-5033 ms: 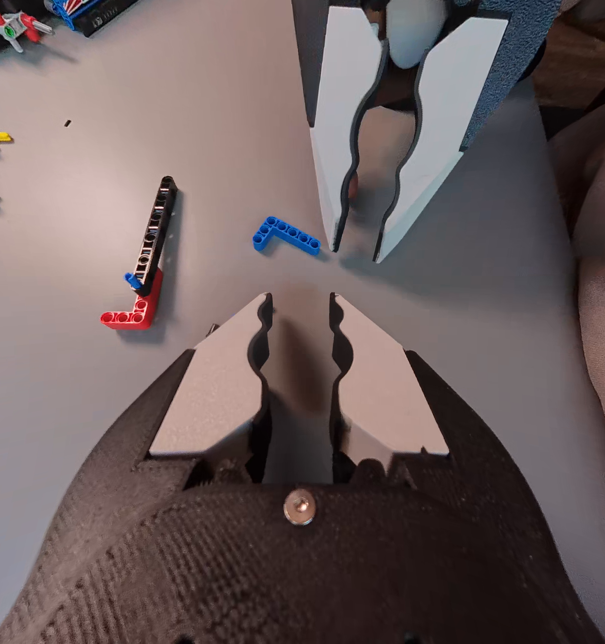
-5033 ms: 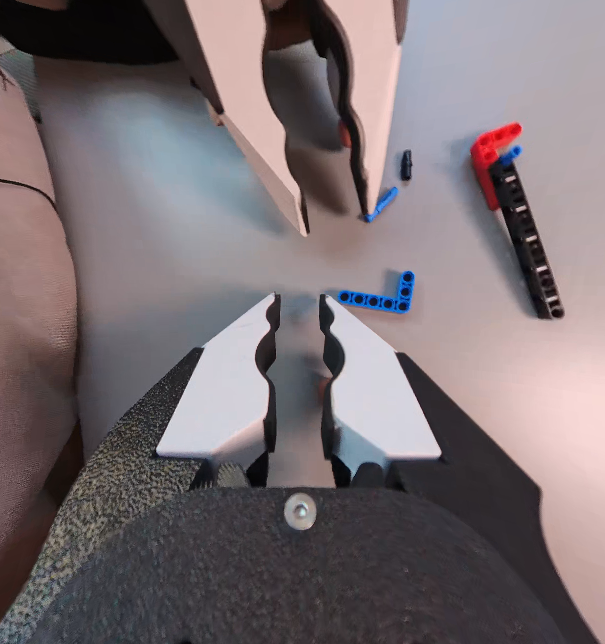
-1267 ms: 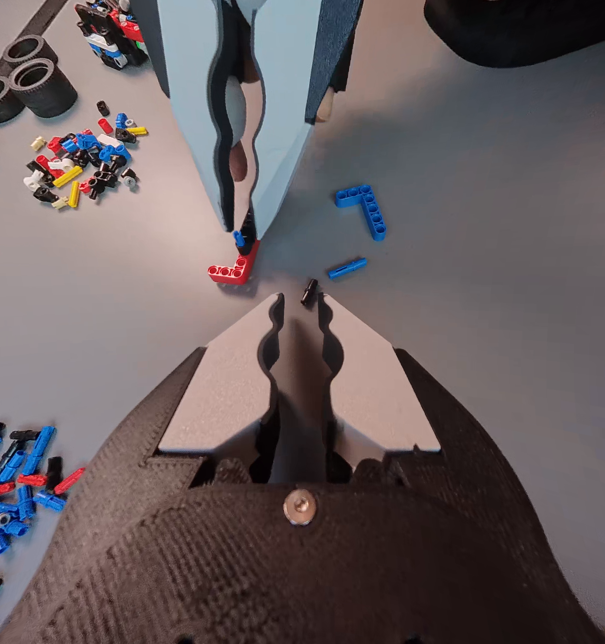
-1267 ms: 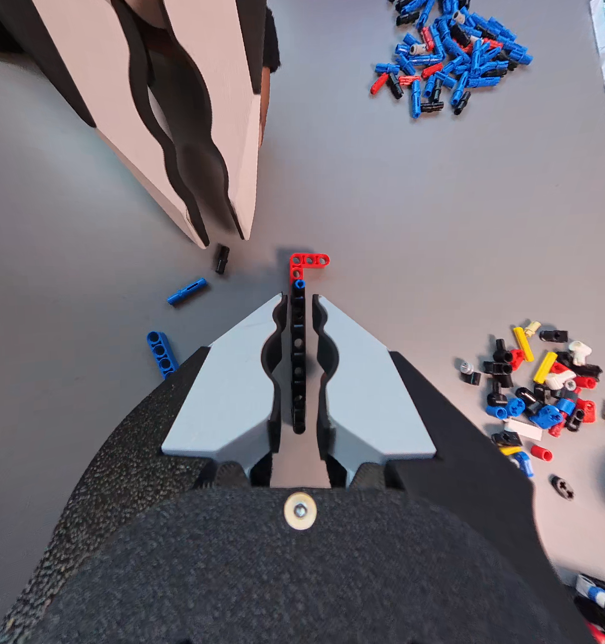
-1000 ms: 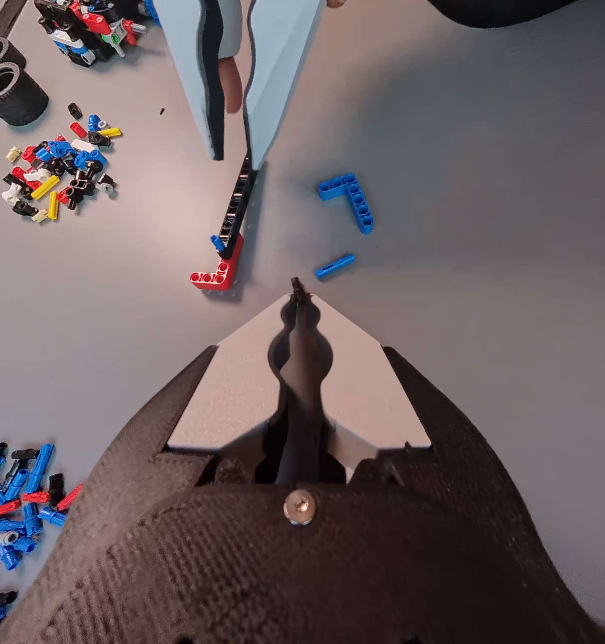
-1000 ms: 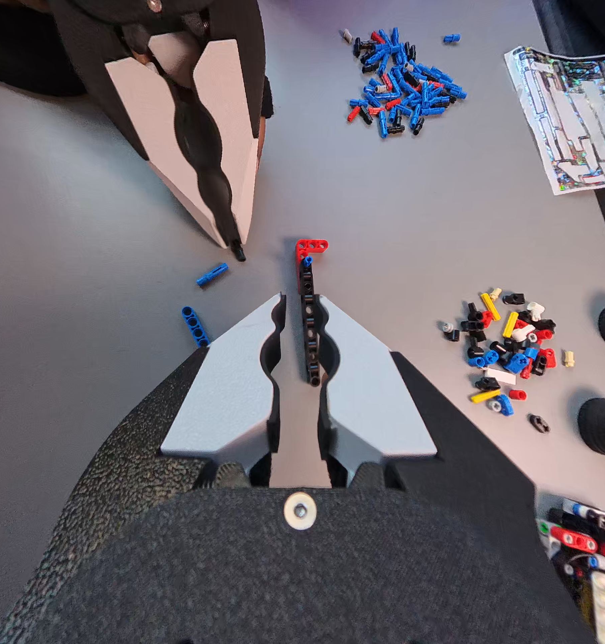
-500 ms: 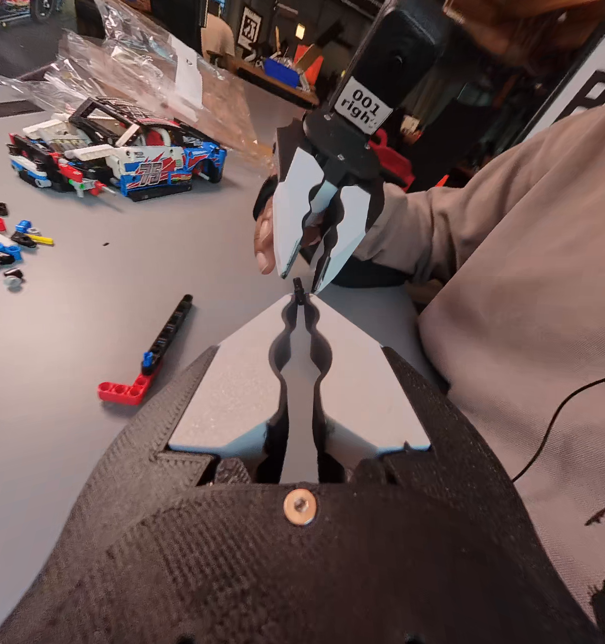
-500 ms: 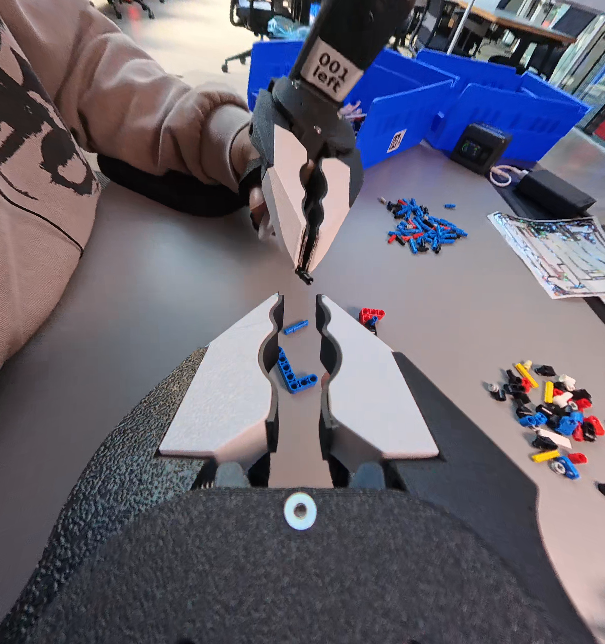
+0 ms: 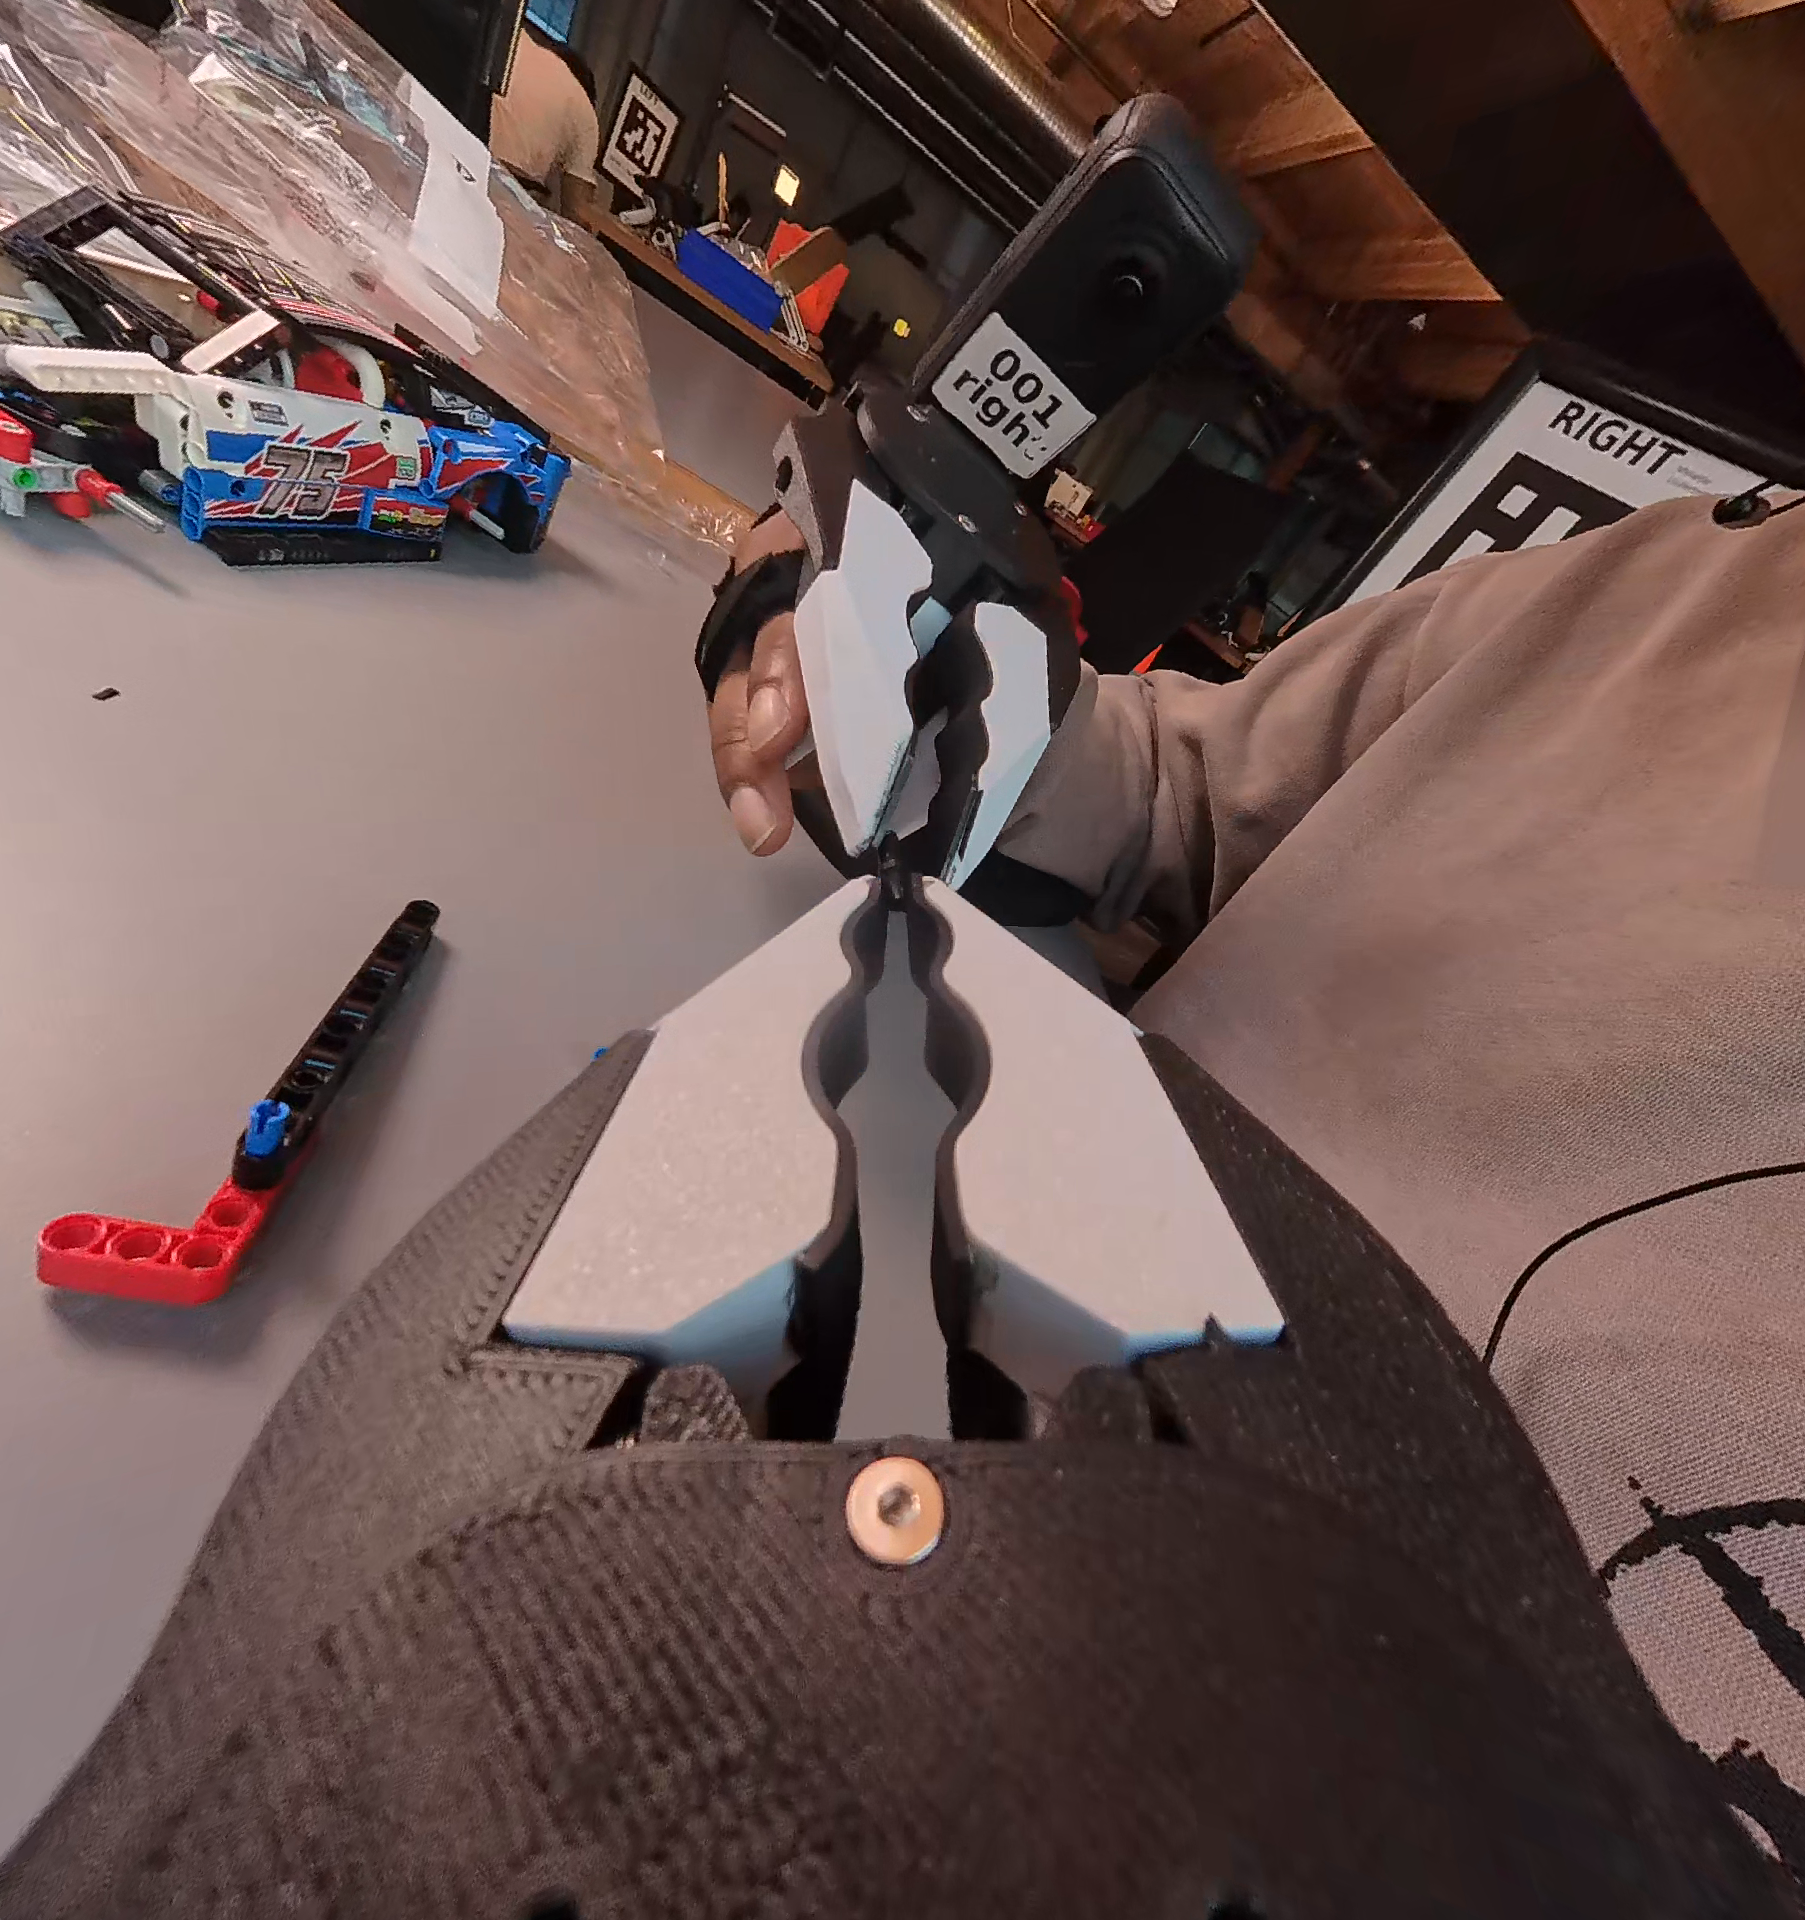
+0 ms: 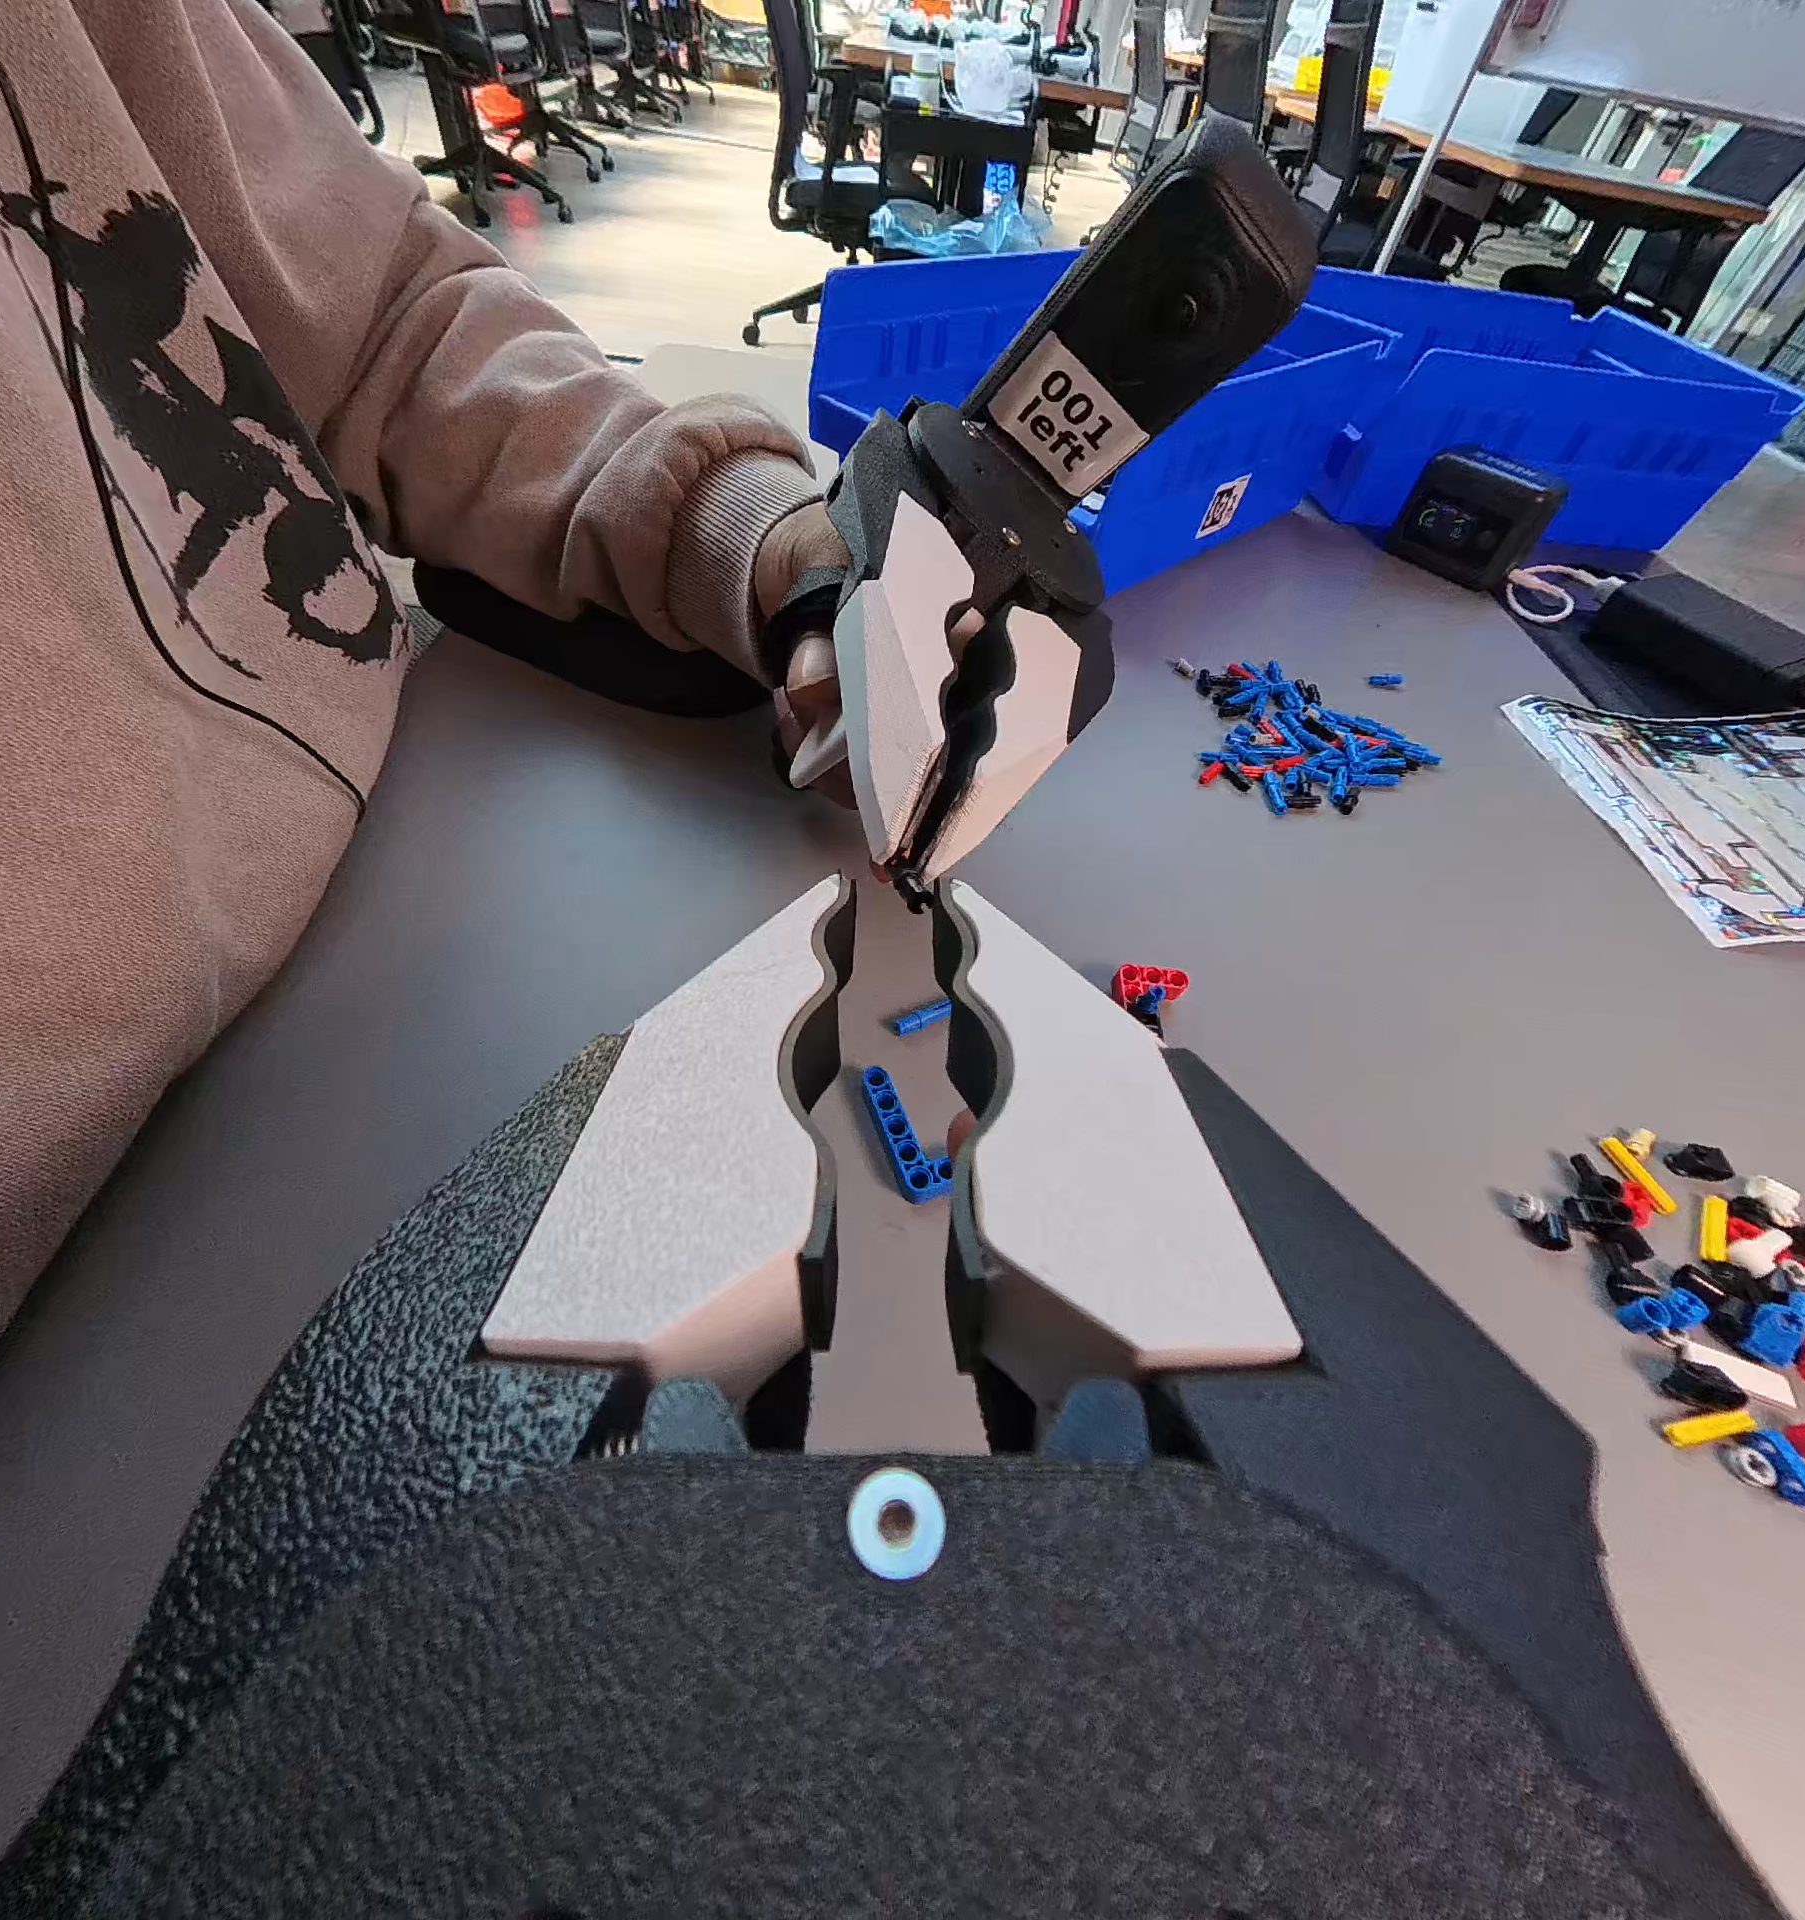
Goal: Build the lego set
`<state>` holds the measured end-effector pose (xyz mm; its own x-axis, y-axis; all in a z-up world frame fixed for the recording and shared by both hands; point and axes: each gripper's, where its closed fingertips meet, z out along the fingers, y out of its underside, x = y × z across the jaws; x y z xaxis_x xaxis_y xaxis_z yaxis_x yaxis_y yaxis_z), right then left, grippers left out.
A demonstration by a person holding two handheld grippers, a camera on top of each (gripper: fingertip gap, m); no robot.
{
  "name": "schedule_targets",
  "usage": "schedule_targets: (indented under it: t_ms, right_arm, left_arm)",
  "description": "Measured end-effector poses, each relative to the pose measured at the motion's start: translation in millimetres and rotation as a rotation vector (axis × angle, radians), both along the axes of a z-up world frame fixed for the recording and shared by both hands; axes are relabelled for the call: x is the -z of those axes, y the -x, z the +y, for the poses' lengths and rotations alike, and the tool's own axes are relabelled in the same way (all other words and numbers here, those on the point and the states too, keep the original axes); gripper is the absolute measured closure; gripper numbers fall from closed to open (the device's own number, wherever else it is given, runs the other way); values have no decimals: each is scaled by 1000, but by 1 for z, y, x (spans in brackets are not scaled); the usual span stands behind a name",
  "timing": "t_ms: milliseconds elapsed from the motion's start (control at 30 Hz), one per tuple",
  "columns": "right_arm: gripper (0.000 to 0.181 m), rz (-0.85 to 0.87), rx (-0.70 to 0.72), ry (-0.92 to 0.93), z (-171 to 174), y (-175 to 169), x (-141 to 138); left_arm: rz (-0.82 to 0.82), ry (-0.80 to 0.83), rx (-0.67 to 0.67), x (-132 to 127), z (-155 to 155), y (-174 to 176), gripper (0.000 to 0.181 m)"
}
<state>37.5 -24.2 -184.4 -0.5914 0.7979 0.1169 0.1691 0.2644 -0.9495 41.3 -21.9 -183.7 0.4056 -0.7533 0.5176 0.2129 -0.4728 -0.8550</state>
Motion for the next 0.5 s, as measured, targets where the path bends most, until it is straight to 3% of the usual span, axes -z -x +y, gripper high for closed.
schedule_targets:
  t_ms: [367, 433, 500]
  right_arm:
    - [178, -24, -15, 6, -2, -1, 3]
    - [178, -56, -9, -3, 0, -1, 9]
    - [179, -131, 12, -36, 7, -2, 20]
  left_arm:
    - [5, 2, 15, 1, -3, -2, 180]
    - [63, -7, -11, 7, 0, -1, 179]
    - [203, -33, -64, 21, 5, 4, 167]
